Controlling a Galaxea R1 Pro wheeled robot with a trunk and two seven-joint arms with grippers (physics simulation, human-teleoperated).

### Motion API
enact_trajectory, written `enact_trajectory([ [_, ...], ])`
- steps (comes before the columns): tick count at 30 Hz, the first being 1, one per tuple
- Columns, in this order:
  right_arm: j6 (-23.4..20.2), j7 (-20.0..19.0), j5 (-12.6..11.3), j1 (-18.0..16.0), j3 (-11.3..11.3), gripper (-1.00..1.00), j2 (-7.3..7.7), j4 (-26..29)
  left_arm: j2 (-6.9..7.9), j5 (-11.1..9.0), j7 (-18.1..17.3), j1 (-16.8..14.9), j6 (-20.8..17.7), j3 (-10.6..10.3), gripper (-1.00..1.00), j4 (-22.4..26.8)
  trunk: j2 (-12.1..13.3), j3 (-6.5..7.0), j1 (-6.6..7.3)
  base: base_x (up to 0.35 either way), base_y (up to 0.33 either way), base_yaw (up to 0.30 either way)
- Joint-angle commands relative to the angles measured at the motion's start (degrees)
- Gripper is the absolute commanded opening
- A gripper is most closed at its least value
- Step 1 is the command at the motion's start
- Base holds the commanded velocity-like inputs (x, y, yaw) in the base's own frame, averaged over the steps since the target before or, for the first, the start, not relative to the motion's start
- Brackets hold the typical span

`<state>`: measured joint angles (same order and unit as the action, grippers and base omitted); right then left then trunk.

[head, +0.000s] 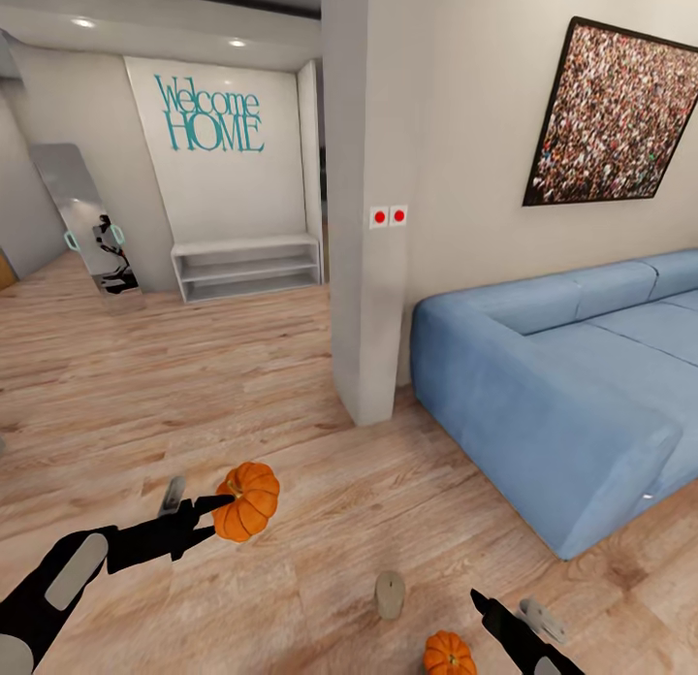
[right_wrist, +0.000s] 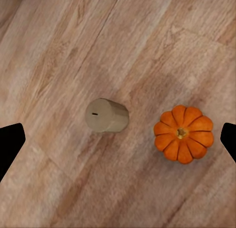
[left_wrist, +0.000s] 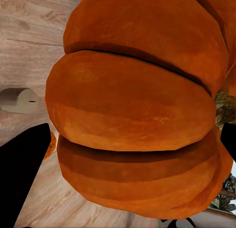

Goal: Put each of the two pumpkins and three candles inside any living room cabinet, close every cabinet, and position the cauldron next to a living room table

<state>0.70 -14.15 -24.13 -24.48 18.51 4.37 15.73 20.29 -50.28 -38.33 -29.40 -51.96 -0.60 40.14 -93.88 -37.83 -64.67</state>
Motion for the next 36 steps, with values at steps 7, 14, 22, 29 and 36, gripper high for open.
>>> enact_trajectory([
  [7, 0.09, -0.35, -0.48, -0.05, 0.12, 1.0, 0.03, -0.1, 0.49, 0.36, -7.69, 0.1, -0.24, -0.52, -1.0, 0.11, -2.85, -1.31, -1.54, 0.0, 0.0, 0.0],
  [14, 0.05, -0.43, -0.48, -0.05, 0.12, 1.0, 0.03, -0.15, 1.95, 0.53, -14.69, 0.24, -0.25, -0.83, -1.0, 0.15, -5.66, -2.57, -3.08, 0.0, 0.0, 0.0],
  [22, 0.09, -0.44, -0.48, -0.05, 0.12, 1.0, 0.03, -0.1, 2.73, 0.53, -17.46, 0.31, -0.25, -0.99, -1.0, 0.12, -8.86, -4.01, -4.83, 0.0, 0.0, 0.0],
  [29, 0.08, -0.53, -0.48, -0.05, 0.12, 1.0, 0.03, -0.01, 2.76, 0.62, -17.57, 0.31, -0.25, -1.25, -1.0, -0.18, -11.67, -5.26, -6.37, 0.0, 0.0, 0.0],
  [36, 0.09, -0.6, -0.48, -0.05, 0.12, 1.0, 0.03, 0.0, 2.72, 0.62, -17.57, 0.31, -0.25, -1.33, -1.0, -0.23, -14.48, -6.17, -7.91, 0.0, 0.0, -0.112],
])
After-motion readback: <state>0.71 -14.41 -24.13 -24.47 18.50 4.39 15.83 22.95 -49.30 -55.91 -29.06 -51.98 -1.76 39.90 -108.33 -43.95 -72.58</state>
